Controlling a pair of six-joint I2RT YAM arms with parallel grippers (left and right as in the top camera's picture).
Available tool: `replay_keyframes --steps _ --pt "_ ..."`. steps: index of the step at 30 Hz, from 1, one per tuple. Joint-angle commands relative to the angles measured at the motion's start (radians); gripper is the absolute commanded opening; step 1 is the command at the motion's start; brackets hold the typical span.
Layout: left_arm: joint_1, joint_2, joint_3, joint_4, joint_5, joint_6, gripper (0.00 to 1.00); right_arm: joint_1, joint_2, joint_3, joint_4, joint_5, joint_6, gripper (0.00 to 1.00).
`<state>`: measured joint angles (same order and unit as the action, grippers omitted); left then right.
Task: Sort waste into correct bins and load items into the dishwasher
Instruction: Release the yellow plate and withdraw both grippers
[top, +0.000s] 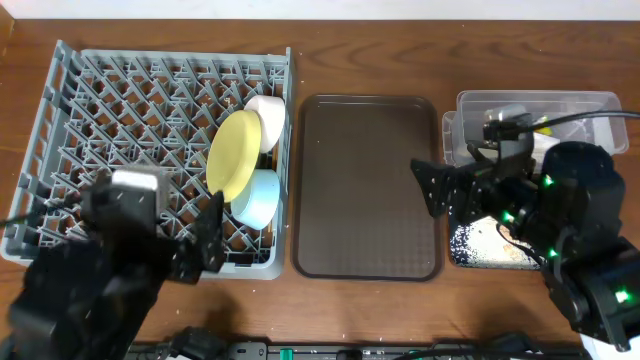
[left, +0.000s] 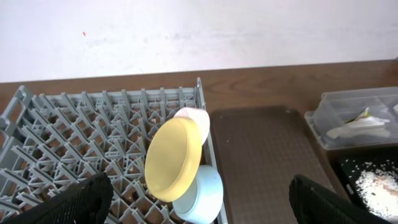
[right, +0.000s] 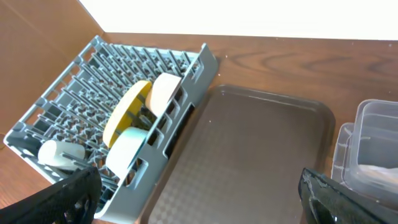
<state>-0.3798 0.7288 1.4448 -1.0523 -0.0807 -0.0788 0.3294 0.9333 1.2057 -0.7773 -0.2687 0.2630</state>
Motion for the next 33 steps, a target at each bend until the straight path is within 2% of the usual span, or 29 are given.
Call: replay_keyframes --steps 1,11,14,18,21,26,33 --pt "0.002 -0.027 0.01 -0.011 0.01 -0.009 0.93 -0.008 0.008 0.014 -0.014 -0.006 0.007 0.99" --pt "0.002 -0.042 0.01 -0.086 0.01 -0.009 0.94 -0.008 0.009 0.014 -0.167 -0.01 -0.002 0.99" --pt "0.002 -0.042 0.01 -0.134 0.01 -0.009 0.94 -0.016 -0.008 0.015 -0.163 0.007 -0.116 0.99" --pt "0.002 -0.042 0.01 -0.211 0.01 -0.008 0.94 -0.015 -0.066 0.013 -0.072 0.042 -0.26 0.99" --pt "0.002 -0.042 0.01 -0.269 0.01 -0.009 0.94 -0.016 -0.118 -0.016 -0.06 0.149 -0.298 0.99" --pt "0.002 -0.042 0.01 -0.369 0.01 -0.008 0.95 -0.06 -0.241 -0.193 0.035 0.265 -0.298 0.99" --pt "0.002 -0.042 0.01 -0.427 0.01 -0.009 0.95 -0.108 -0.517 -0.52 0.151 0.249 -0.278 0.99"
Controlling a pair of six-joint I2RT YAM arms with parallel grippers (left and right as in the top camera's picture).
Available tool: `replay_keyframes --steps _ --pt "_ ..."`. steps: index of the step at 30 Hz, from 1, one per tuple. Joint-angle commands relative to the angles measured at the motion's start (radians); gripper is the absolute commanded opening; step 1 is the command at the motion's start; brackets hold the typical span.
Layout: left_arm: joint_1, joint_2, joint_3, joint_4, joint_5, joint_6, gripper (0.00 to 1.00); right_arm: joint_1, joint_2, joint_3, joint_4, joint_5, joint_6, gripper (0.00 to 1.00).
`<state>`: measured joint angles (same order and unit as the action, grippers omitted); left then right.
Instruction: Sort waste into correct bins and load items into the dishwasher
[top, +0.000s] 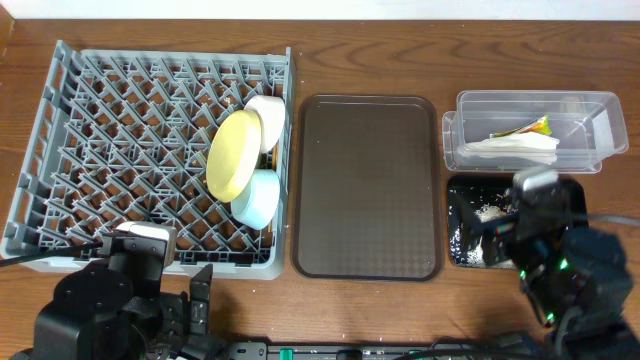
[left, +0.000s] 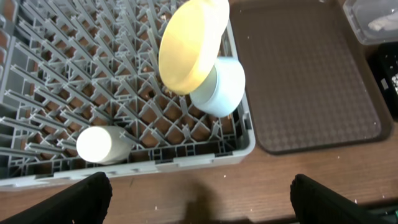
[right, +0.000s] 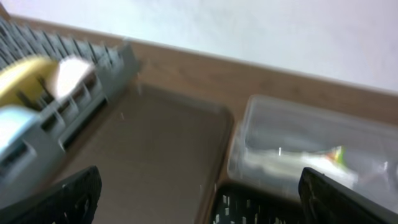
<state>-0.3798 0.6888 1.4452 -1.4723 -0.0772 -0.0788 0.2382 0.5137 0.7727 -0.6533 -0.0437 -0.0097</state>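
Observation:
The grey dish rack (top: 60, 150) holds a yellow plate (top: 233, 153), a white bowl (top: 268, 115) and a light blue bowl (top: 256, 197) on edge at its right side. A white cup (left: 99, 144) lies near the rack's front. The brown tray (top: 366, 185) is bare. A clear bin (top: 530, 130) holds wrappers, and a black bin (top: 470, 235) holds white crumbs. My left gripper (left: 202, 199) hangs open and empty over the table in front of the rack. My right gripper (right: 202, 199) is open and empty by the black bin, facing the tray.
The rack's front wall (left: 155, 163) is just ahead of my left fingers. Bare wooden table (top: 360, 310) runs along the near edge. A wall rises behind the table in the right wrist view.
Both arms have drawn back toward the table's near edge. The left was over the rack's front and is now in front of it. The right was over the bins and now sits nearer, at the black bin. Both stay open.

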Motion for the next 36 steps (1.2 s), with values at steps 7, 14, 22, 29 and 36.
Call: replay_keyframes --steps 7,14,22,29,36 --pt "0.002 -0.002 0.009 -0.008 0.006 -0.009 0.95 -0.019 -0.373 -0.379 0.166 0.085 -0.006 0.99" --pt "0.002 -0.002 0.009 -0.008 0.006 -0.009 0.95 -0.04 -0.497 -0.585 0.313 0.064 -0.005 0.99" --pt "0.002 -0.002 0.009 -0.008 0.006 -0.009 0.95 -0.043 -0.509 -0.755 0.558 0.05 0.024 0.99" --pt "0.002 -0.002 0.009 -0.008 0.006 -0.008 0.95 -0.043 -0.509 -0.768 0.582 0.05 0.024 0.99" --pt "0.002 -0.002 0.009 -0.008 0.006 -0.008 0.95 -0.043 -0.509 -0.768 0.582 0.05 0.024 0.99"
